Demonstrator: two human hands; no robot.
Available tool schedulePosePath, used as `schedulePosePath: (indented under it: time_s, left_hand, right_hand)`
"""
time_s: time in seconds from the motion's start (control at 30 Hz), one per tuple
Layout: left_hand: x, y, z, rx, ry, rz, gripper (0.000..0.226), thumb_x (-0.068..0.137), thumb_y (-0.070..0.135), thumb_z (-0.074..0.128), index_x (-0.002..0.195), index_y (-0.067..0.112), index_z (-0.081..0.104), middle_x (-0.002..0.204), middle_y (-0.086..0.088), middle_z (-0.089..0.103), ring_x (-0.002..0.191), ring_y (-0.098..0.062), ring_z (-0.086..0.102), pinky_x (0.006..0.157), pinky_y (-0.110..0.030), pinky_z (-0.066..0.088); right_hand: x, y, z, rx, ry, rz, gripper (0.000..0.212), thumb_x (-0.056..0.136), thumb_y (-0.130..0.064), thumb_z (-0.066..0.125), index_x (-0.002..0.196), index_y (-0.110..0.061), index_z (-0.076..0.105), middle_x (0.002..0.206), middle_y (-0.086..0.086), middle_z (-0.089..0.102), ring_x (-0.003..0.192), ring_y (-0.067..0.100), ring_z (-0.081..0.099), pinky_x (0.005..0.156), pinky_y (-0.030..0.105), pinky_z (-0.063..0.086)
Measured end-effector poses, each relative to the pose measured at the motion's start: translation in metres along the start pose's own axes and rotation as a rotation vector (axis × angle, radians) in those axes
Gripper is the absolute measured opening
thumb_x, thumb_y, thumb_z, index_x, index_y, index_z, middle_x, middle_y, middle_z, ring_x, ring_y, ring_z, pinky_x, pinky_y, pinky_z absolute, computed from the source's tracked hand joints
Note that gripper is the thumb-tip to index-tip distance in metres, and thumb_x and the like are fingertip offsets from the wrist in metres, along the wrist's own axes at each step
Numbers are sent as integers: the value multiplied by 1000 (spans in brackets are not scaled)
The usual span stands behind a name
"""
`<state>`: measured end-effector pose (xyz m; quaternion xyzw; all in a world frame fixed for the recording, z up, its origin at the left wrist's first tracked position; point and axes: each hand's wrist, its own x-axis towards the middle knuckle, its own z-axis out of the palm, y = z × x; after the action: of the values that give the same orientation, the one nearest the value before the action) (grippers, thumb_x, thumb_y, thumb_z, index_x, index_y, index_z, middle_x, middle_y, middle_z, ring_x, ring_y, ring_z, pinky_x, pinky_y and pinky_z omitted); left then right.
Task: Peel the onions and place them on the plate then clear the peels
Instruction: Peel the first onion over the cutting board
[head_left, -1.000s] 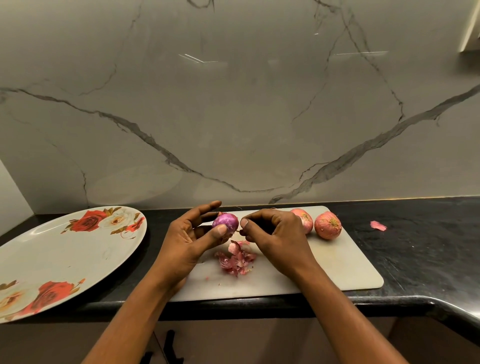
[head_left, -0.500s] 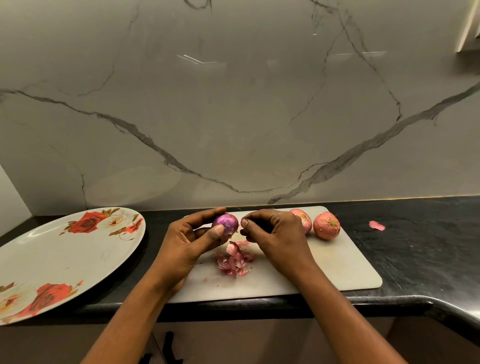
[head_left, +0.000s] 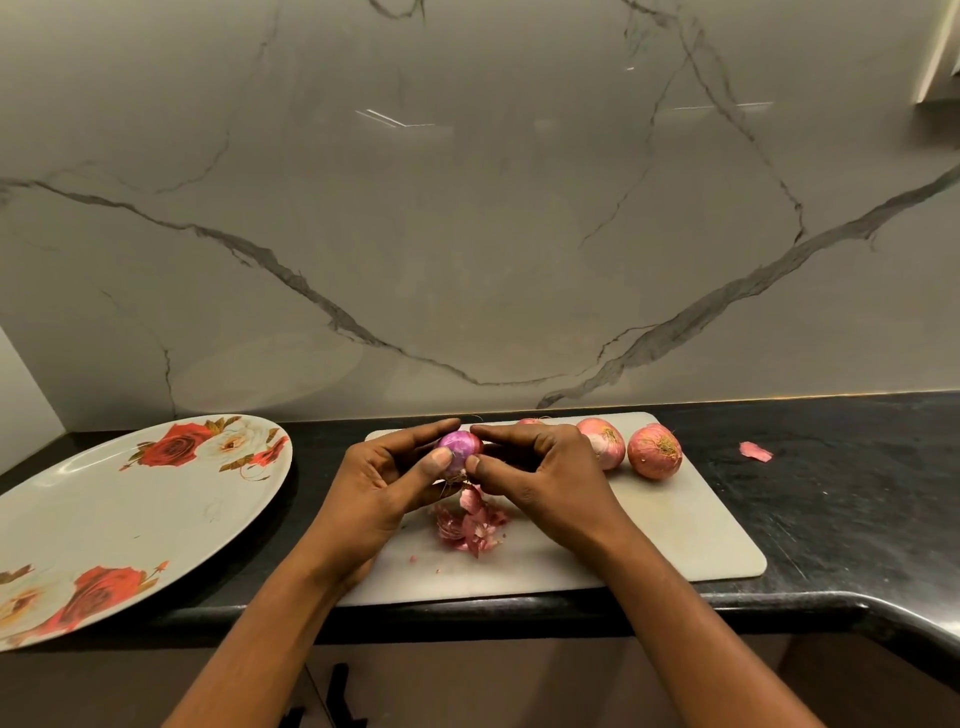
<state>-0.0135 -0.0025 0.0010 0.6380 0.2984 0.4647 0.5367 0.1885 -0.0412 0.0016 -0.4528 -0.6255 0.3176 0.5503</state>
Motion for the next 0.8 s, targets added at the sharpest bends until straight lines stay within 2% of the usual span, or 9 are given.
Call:
schedulePosePath:
  time_s: [0.07,0.17,0.27,0.4,0.57,0.7,0.8]
  left_hand:
    - [0,0,0,-6,-2,-4,42,90,15,68,132,15,70,125,-6,77,117,-25,73,87,-33,63]
    - [1,-1,-2,-16,-4,-9,42,90,16,69,132,14,71,126,-7,76,118,-26,73,90,-37,64]
    - [1,-2,-2,-22,2,-17,41,90,16,68,132,13,71,126,-7,76,118,-27,73,91,-39,64]
    - [1,-3,-4,-67,34,-33,40,92,19,67,131,13,72,128,-11,75,116,-33,73,90,-41,64]
    - [2,-3,-4,-40,37,-38,40,91,18,68,131,15,72,128,-9,75,116,-32,73,91,-42,64]
    - [2,-3,-4,-21,35,-33,40,92,14,69,132,13,71,125,-8,77,115,-29,74,93,-42,64]
    - [1,-3,-3,-4,30,-27,40,92,11,70,132,12,71,123,-8,77,115,-28,74,94,-43,63]
  right_hand:
    - [-1,-1,0,-5,-11,-19,33,91,-17,83,115,-39,77,110,-10,81,105,8,76,93,37,64]
    - [-2,-2,0,3,-19,-37,34,91,-16,82,111,-43,76,109,-11,81,104,8,77,93,37,64]
    - [-2,0,-1,-30,-5,-33,34,92,-15,81,115,-38,76,110,-9,81,104,7,77,93,38,64]
    - [2,6,-1,-64,34,-16,36,93,-3,70,119,-27,79,103,-7,82,97,13,79,89,41,65]
    - [2,7,0,-73,26,-11,32,95,-7,70,120,-24,79,102,-6,82,95,14,79,88,41,65]
    - [-2,-1,-1,-15,-12,-40,27,92,-20,82,114,-35,79,105,-12,81,100,6,77,89,29,64]
    - [-2,0,1,-47,-6,-29,32,88,-17,85,112,-36,77,106,-11,80,100,5,77,88,30,64]
